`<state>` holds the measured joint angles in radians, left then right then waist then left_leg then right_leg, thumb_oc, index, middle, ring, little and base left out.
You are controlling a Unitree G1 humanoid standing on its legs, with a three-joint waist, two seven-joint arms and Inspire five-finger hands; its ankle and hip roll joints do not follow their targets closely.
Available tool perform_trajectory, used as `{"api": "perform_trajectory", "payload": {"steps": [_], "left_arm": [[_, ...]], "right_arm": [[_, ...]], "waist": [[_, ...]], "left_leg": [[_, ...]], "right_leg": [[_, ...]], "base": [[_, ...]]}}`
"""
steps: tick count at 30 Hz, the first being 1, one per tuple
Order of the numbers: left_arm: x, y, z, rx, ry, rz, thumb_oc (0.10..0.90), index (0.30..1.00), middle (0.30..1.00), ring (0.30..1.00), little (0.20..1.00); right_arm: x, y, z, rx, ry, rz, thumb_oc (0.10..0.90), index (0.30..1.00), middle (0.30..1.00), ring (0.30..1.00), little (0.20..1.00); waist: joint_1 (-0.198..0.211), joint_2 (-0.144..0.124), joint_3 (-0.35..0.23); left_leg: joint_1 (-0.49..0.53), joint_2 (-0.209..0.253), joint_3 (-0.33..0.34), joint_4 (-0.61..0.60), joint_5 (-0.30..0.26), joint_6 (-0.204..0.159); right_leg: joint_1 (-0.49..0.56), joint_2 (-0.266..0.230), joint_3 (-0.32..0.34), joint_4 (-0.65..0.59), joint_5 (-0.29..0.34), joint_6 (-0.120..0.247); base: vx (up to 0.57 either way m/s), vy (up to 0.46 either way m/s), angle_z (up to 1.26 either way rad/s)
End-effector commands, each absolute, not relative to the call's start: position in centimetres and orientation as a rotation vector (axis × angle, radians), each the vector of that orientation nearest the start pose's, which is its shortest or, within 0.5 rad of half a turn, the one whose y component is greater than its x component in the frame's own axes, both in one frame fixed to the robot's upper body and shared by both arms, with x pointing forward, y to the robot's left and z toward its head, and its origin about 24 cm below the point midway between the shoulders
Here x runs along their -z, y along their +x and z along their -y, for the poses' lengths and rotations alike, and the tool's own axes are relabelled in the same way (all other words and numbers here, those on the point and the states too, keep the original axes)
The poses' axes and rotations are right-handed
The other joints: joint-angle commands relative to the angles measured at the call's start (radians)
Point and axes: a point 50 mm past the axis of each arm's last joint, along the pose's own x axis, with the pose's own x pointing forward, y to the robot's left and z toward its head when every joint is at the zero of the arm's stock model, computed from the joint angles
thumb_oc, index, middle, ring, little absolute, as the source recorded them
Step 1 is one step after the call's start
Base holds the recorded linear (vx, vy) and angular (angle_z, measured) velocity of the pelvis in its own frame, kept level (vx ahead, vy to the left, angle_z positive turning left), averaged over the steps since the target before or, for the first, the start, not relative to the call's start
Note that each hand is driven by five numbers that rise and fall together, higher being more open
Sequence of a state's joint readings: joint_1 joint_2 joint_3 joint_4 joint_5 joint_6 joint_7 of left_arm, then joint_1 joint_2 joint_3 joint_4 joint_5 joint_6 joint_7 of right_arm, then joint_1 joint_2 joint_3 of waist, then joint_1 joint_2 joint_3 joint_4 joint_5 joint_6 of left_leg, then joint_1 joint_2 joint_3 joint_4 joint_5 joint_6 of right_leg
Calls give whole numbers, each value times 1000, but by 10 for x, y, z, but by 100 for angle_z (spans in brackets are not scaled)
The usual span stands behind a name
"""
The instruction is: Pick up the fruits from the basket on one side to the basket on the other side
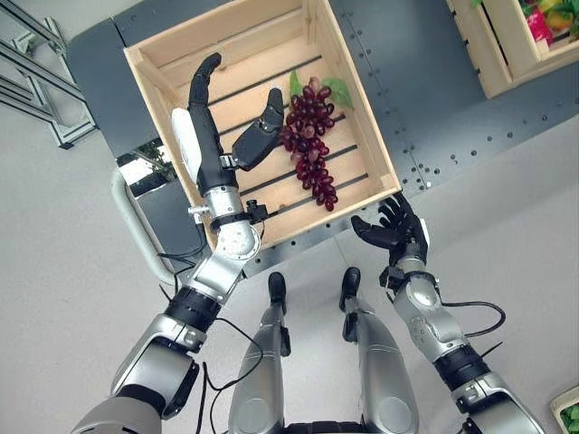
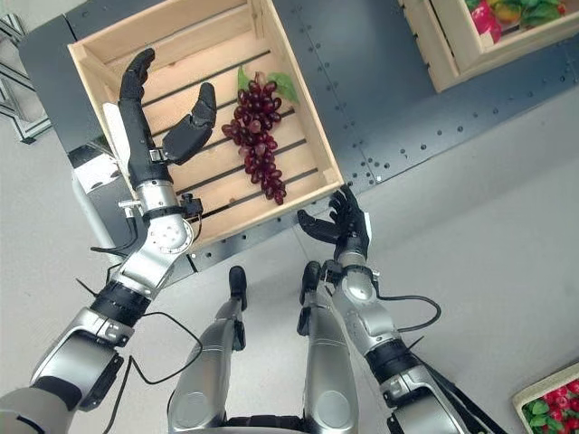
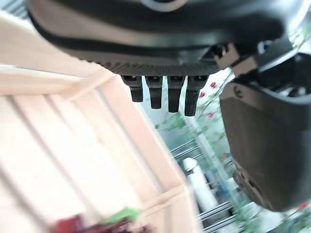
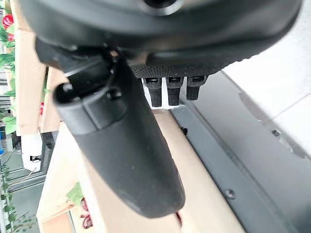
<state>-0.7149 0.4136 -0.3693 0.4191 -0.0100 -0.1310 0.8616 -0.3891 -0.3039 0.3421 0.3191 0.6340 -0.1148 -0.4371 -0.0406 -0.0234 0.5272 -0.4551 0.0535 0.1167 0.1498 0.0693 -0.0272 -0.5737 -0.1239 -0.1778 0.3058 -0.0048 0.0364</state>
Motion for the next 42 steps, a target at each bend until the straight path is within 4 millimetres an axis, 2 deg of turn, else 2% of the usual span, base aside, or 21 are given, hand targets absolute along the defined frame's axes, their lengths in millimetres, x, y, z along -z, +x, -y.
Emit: {"api": "perform_trajectory", "payload": {"steps": [1, 4, 10, 15, 26, 30, 35, 42], "left_arm": [[-220, 355, -162, -516, 307, 704, 800, 900, 900, 900, 900], [-219, 362, -163, -515, 329, 660, 800, 900, 900, 900, 900], [-235, 377, -171, -556, 373, 614, 800, 900, 900, 900, 900], [-252, 384, -177, -600, 462, 611, 800, 900, 900, 900, 900], [-280, 386, -180, -676, 568, 655, 800, 900, 900, 900, 900], [-285, 387, -183, -688, 534, 654, 800, 900, 900, 900, 900], [-294, 389, -176, -683, 596, 659, 800, 900, 900, 900, 900], [-293, 394, -177, -676, 647, 600, 800, 900, 900, 900, 900]], "right_arm": [[-91, 316, 139, 106, 225, 96, 800, 900, 900, 900, 900], [-92, 319, 135, 91, 212, 97, 800, 900, 900, 900, 900], [-105, 329, 134, 101, 215, 116, 800, 900, 900, 900, 900], [-106, 333, 132, 99, 196, 112, 800, 900, 900, 900, 900], [-110, 336, 134, 90, 166, 129, 800, 900, 900, 900, 900], [-109, 337, 134, 91, 164, 127, 800, 900, 900, 900, 900], [-109, 337, 131, 89, 177, 119, 800, 900, 900, 900, 900], [-104, 336, 128, 83, 186, 98, 800, 900, 900, 900, 900]], "waist": [[-25, -17, -7], [-32, -24, -7], [-48, -44, -7], [-61, -59, -7], [-73, -63, -7], [-75, -67, -7], [-80, -79, -7], [-94, -98, -7]], "left_leg": [[-76, -19, 23, 107, -96, 5], [-97, -15, 32, 107, -93, 5], [-136, -7, 48, 123, -93, 3], [-146, 0, 68, 122, -93, 0], [-171, -3, 79, 131, -94, 0], [-172, -3, 81, 127, -95, 0], [-180, -3, 83, 124, -94, -2], [-190, 3, 88, 126, -97, -4]], "right_leg": [[15, 18, -35, 68, -107, -12], [-7, 25, -29, 65, -104, -14], [-47, 38, -18, 71, -99, -14], [-58, 47, -13, 61, -97, -15], [-79, 53, -4, 40, -80, -13], [-81, 57, 0, 34, -79, -13], [-87, 64, -1, 28, -76, -12], [-93, 72, 4, 11, -70, -9]], "base": [[28, 75, -11], [12, 29, -2], [3, 6, -1], [-3, 3, -6], [-7, 4, -4], [1, -4, -2], [2, -16, 0], [21, -22, -3]]}}
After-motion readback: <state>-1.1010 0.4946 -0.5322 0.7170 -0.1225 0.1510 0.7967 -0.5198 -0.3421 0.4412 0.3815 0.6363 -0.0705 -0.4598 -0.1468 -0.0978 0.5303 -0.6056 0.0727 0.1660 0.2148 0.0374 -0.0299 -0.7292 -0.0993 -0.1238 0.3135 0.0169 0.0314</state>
